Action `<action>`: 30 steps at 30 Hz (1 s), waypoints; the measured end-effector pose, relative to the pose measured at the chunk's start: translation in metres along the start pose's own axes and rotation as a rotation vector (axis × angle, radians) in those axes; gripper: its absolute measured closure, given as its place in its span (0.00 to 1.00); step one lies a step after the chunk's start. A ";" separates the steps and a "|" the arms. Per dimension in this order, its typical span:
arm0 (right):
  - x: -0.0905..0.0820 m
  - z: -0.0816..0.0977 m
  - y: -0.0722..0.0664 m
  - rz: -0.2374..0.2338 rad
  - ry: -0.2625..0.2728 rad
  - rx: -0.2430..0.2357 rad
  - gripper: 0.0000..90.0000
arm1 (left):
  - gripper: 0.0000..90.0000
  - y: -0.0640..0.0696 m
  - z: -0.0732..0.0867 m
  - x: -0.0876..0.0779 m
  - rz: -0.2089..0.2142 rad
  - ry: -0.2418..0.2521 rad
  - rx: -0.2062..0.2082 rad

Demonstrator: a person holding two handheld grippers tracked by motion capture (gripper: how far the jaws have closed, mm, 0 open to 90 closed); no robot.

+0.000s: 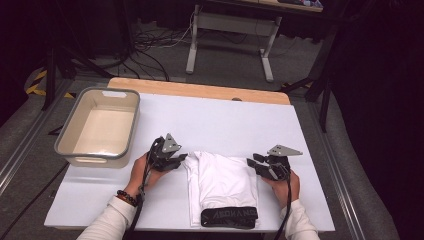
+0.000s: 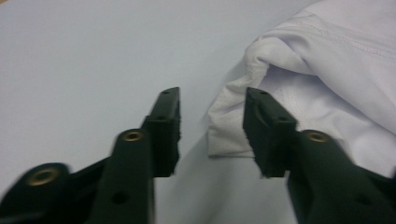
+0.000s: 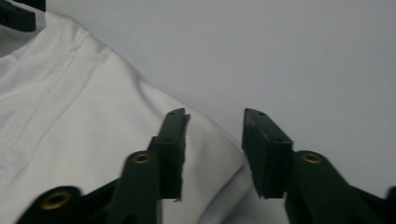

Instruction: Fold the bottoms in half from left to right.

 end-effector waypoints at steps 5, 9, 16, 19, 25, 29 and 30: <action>0.009 0.003 -0.001 0.011 -0.039 0.006 0.43 | 0.50 0.001 0.003 0.012 -0.008 -0.054 -0.014; 0.016 0.006 -0.005 0.017 -0.101 -0.027 0.42 | 0.51 0.000 0.003 0.012 0.003 -0.056 -0.031; 0.015 0.006 -0.009 -0.024 -0.100 -0.049 0.73 | 0.90 0.003 0.002 0.013 0.042 -0.054 -0.018; 0.014 0.005 -0.013 -0.054 -0.092 -0.059 0.92 | 0.97 0.002 0.001 0.013 0.044 -0.055 -0.021; 0.015 -0.003 -0.011 -0.020 -0.038 -0.051 0.95 | 0.98 -0.011 -0.007 0.014 -0.016 -0.053 0.005; 0.021 -0.016 -0.011 0.014 -0.002 -0.076 0.95 | 0.98 -0.027 -0.012 0.013 -0.048 -0.048 -0.001; 0.026 -0.025 -0.009 0.017 0.015 -0.071 0.95 | 0.98 -0.035 -0.013 0.014 -0.061 -0.048 -0.015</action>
Point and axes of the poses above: each handheld gripper's, and its own axes: x roughly forward along the jaws, z roughly out of its underside, y roughly to its right, the point moved 8 cm from there along x, roughly forward along the jaws, and after that the axes turned 15 degrees about z, right-handed, at the moved point
